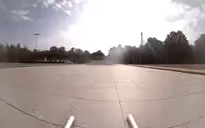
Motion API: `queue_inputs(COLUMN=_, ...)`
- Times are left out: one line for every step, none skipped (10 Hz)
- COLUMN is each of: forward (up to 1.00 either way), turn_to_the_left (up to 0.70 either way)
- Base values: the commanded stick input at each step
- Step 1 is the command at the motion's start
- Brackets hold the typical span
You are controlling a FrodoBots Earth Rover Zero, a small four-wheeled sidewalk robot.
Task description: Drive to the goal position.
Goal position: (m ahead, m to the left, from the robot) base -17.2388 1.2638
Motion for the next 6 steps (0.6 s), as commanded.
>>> queue_inputs(forward=1.00, turn_to_the_left=0.00)
queue_inputs(forward=1.00, turn_to_the_left=0.00)
queue_inputs(forward=1.00, turn_to_the_left=0.00)
queue_inputs(forward=1.00, turn_to_the_left=0.00)
queue_inputs(forward=1.00, turn_to_the_left=0.00)
queue_inputs(forward=1.00, turn_to_the_left=0.00)
